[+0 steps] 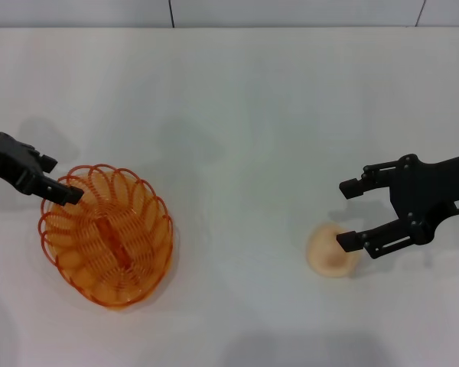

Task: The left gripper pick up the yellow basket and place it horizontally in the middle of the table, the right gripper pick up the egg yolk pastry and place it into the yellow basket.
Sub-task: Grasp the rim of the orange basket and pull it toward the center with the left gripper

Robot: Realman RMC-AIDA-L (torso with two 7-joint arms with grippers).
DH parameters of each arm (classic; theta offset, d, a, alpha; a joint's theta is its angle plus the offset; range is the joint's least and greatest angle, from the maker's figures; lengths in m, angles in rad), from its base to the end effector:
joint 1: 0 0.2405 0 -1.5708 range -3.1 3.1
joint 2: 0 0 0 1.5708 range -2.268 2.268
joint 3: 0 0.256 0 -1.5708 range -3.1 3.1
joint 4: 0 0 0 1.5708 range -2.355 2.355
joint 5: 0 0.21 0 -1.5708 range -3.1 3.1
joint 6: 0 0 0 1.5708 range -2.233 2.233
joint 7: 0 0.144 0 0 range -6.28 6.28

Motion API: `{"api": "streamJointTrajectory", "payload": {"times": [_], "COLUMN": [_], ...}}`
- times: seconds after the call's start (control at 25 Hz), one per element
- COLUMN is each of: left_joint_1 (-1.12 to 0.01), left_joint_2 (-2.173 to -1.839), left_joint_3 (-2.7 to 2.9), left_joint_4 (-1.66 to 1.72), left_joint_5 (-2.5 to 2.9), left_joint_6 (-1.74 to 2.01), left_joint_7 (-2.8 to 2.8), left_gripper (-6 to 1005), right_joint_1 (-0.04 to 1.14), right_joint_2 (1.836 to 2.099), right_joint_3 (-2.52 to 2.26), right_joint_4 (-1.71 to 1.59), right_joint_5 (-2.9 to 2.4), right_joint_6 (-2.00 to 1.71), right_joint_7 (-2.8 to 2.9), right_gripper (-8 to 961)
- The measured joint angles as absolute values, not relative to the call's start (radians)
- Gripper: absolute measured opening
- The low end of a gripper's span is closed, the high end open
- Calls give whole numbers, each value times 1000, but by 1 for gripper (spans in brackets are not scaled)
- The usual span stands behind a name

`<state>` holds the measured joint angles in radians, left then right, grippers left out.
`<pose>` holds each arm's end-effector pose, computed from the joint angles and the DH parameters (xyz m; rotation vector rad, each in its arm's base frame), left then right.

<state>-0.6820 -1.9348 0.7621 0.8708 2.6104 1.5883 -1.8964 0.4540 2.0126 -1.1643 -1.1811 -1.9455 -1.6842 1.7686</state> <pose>-0.2859 0.3701 0.0741 -2.6965 -0.9279 0.2927 0.1971 0.3175 0.0252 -3.0594 0.3815 0.3025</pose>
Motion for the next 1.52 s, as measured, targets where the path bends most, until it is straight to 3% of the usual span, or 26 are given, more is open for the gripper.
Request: {"api": "streamJointTrajectory", "payload": {"times": [0.68, 0.84, 1.52], "left_joint_1": [-707, -703, -696], "left_joint_2": [-1945, -1946, -1946], "left_joint_3": [759, 762, 762], "left_joint_4": [799, 798, 796], "left_joint_5": [2612, 2612, 2614], "left_joint_6": [1542, 1537, 1507], "left_joint_7": [-1896, -1896, -1892], "left_gripper": [649, 526, 500], "right_joint_1": [448, 448, 444], "right_joint_2": [2013, 2013, 2013], "right_joint_3": [-1163, -1163, -1164], "right_joint_4": [-1180, -1180, -1178], "right_joint_5": [-1945, -1945, -1945], "right_joint_6": [-1681, -1681, -1681], "right_joint_7": [1769, 1769, 1769], "right_gripper": [844, 844, 843]}}
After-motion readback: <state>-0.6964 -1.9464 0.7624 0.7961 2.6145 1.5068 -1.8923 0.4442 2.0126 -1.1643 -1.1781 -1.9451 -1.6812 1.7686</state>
